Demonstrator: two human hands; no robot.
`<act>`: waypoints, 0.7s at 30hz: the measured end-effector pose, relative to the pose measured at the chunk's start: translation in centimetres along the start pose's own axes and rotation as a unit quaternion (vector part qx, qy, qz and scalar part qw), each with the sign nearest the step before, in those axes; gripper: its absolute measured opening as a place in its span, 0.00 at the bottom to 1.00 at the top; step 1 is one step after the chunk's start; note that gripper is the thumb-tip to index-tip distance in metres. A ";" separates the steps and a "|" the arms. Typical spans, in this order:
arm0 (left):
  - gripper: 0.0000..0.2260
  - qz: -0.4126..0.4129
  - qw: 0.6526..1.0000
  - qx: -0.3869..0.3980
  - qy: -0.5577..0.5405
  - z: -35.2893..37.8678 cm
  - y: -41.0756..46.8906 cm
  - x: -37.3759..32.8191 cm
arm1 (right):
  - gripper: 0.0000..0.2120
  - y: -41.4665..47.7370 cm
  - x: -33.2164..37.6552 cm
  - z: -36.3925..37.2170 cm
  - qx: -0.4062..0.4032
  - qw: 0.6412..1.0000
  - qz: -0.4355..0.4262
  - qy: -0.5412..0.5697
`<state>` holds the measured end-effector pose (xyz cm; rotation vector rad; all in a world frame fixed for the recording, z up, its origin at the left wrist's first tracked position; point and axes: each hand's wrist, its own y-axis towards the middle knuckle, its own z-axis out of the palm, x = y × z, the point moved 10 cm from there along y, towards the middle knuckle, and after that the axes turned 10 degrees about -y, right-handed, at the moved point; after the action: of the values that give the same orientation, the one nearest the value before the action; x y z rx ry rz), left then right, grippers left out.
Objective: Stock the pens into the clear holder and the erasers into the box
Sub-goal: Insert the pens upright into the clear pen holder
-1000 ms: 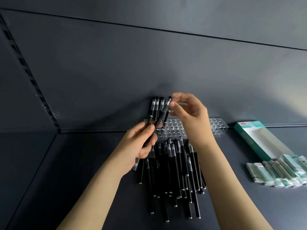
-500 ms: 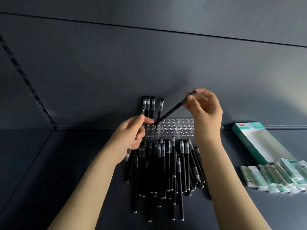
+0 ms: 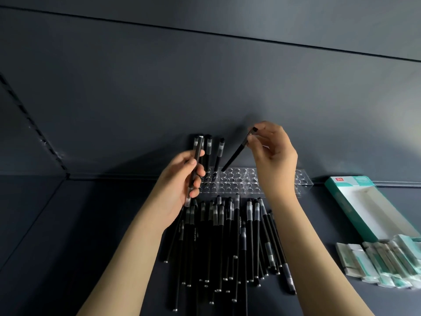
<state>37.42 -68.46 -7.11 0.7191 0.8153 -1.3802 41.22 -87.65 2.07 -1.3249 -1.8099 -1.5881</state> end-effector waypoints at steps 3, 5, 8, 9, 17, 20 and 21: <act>0.14 0.003 0.999 0.010 -0.036 0.4 -0.1 -0.1 | 0.11 0.3 0.2 1.4 0.032 0.998 -0.022 -0.040; 0.15 0.012 0.999 0.029 -0.042 0.6 -0.1 -0.1 | 0.11 0.3 0.5 2.8 0.054 0.994 -0.050 -0.083; 0.16 0.016 0.998 0.038 -0.042 0.3 -0.3 0.0 | 0.10 -0.2 0.6 4.1 0.057 0.988 -0.089 -0.117; 0.16 0.014 0.999 0.034 -0.040 0.1 -0.4 0.0 | 0.10 -0.4 0.5 4.4 0.057 0.986 -0.096 -0.122; 0.10 0.052 0.998 -0.012 0.043 -0.8 -0.9 -1.0 | 0.18 -1.4 0.0 4.2 0.070 0.986 -0.099 -0.118; 0.11 0.073 0.997 -0.008 0.007 -0.5 -1.2 -1.8 | 0.16 -1.9 -0.1 2.8 0.059 0.991 -0.071 -0.098; 0.13 0.077 0.997 -0.011 -0.010 -0.5 -1.2 -1.9 | 0.13 -2.3 -0.5 2.3 0.062 0.993 -0.049 -0.087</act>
<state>36.11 -67.09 -5.73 0.7347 0.7412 -1.2362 40.20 -85.49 -0.25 -1.3725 -2.0713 -1.4198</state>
